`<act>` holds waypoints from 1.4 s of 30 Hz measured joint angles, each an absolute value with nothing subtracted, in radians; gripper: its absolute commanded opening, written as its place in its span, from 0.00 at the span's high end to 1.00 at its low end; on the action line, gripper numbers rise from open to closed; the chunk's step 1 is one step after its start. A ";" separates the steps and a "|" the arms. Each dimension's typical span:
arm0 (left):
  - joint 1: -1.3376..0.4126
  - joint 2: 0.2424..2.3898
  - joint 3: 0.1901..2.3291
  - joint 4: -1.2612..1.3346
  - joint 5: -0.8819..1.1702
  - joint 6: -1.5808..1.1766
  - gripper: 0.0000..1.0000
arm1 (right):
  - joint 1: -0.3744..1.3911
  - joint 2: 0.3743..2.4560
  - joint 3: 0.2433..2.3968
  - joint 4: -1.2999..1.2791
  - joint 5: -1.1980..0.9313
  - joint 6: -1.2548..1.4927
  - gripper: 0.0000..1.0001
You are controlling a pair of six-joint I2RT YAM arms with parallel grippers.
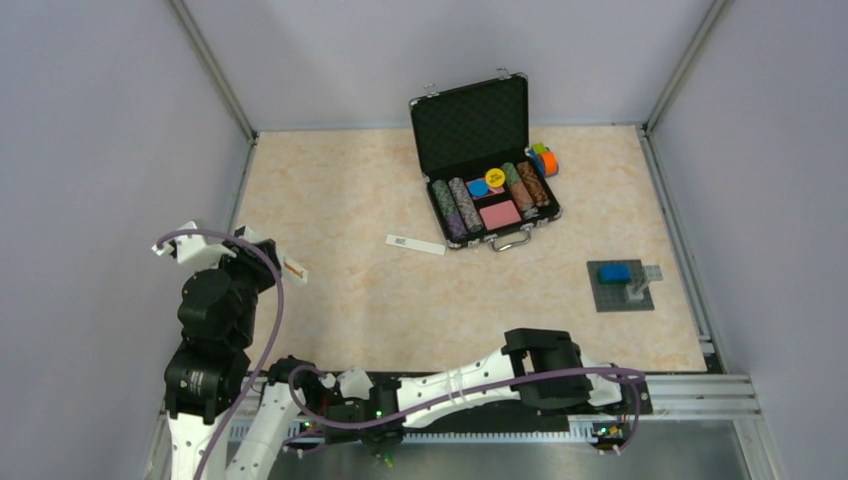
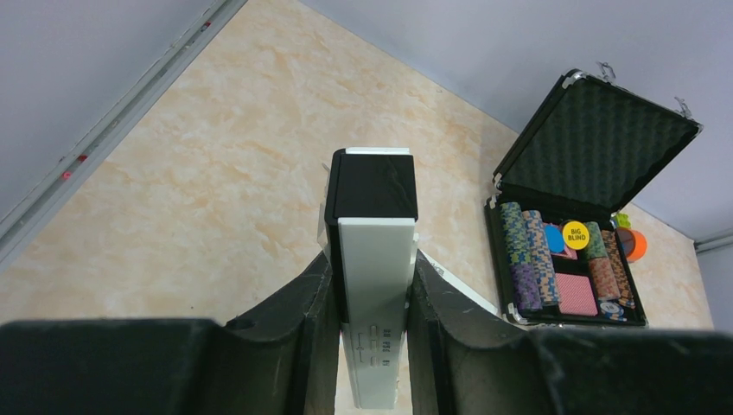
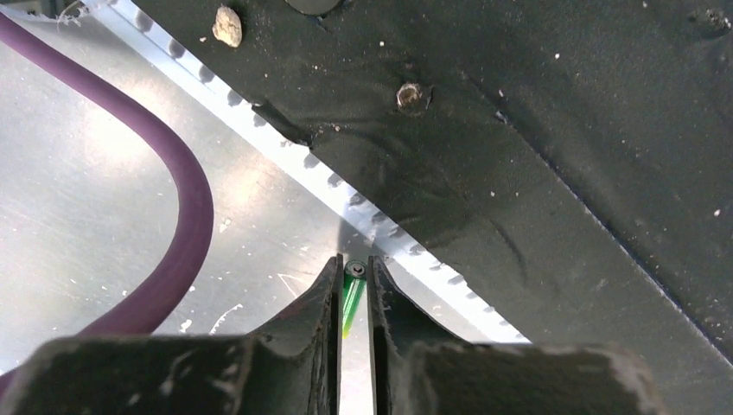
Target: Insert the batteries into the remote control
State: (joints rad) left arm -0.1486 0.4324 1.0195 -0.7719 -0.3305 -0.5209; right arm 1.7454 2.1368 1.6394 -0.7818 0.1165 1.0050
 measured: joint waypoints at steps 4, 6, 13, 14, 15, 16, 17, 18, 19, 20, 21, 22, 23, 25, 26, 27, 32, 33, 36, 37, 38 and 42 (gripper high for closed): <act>-0.149 0.432 1.019 -0.772 -0.330 -0.521 1.00 | 1.750 2.137 1.639 -0.784 0.127 1.018 1.00; -0.149 0.432 1.019 -0.772 -0.330 -0.521 1.00 | 1.752 2.137 1.639 -0.786 0.136 1.024 1.00; -0.149 0.432 1.019 -0.772 -0.316 -0.523 1.00 | 1.757 2.120 1.621 -0.799 0.209 1.058 1.00; -0.149 0.432 1.019 -0.772 -0.312 -0.524 1.00 | 1.755 2.111 1.608 -0.804 0.228 1.060 1.00; -0.149 0.432 1.019 -0.772 -0.307 -0.525 1.00 | 1.751 2.099 1.593 -0.811 0.245 1.064 1.00; -0.149 0.432 1.018 -0.771 -0.301 -0.525 1.00 | 1.747 2.081 1.569 -0.818 0.264 1.068 1.00; -0.149 0.432 1.016 -0.771 -0.295 -0.525 1.00 | 1.742 2.062 1.546 -0.831 0.283 1.069 1.00; -0.149 0.432 1.012 -0.769 -0.285 -0.526 1.00 | 1.733 2.043 1.523 -0.842 0.298 1.070 1.00; -0.149 0.432 1.007 -0.768 -0.274 -0.527 1.00 | 1.721 2.022 1.498 -0.850 0.313 1.069 1.00; -0.149 0.432 1.001 -0.767 -0.264 -0.529 1.00 | 1.704 1.997 1.473 -0.861 0.331 1.068 1.00; -0.149 0.432 0.992 -0.763 -0.249 -0.529 1.00 | 1.679 1.967 1.447 -0.869 0.349 1.066 1.00; -0.149 0.432 0.981 -0.758 -0.229 -0.530 1.00 | 1.645 1.932 1.423 -0.880 0.367 1.059 1.00; -0.149 0.432 0.971 -0.754 -0.216 -0.533 1.00 | 1.624 1.913 1.412 -0.886 0.379 1.056 1.00; -0.149 0.432 0.941 -0.740 -0.180 -0.538 1.00 | 1.544 1.849 1.379 -0.885 0.413 1.026 1.00; -0.149 0.432 0.925 -0.733 -0.162 -0.544 1.00 | 1.505 1.817 1.362 -0.881 0.428 1.005 1.00; -0.149 0.432 0.904 -0.725 -0.139 -0.549 1.00 | 1.469 1.790 1.347 -0.877 0.439 0.985 1.00; -0.149 0.432 0.823 -0.693 -0.065 -0.575 1.00 | 1.266 1.679 1.237 -0.805 0.457 0.827 1.00; -0.149 0.432 0.813 -0.689 -0.059 -0.577 1.00 | 1.239 1.674 1.219 -0.789 0.456 0.801 1.00; -0.149 0.432 0.787 -0.679 -0.048 -0.579 1.00 | 1.175 1.675 1.164 -0.736 0.442 0.720 0.99; -0.149 0.432 0.780 -0.678 -0.045 -0.580 1.00 | 1.159 1.677 1.148 -0.719 0.434 0.696 0.98; -0.149 0.432 0.773 -0.676 -0.044 -0.582 1.00 | 1.145 1.681 1.137 -0.703 0.424 0.673 0.96; -0.149 0.427 0.740 -0.646 -0.032 -0.593 1.00 | 1.108 1.711 1.125 -0.651 0.392 0.615 0.90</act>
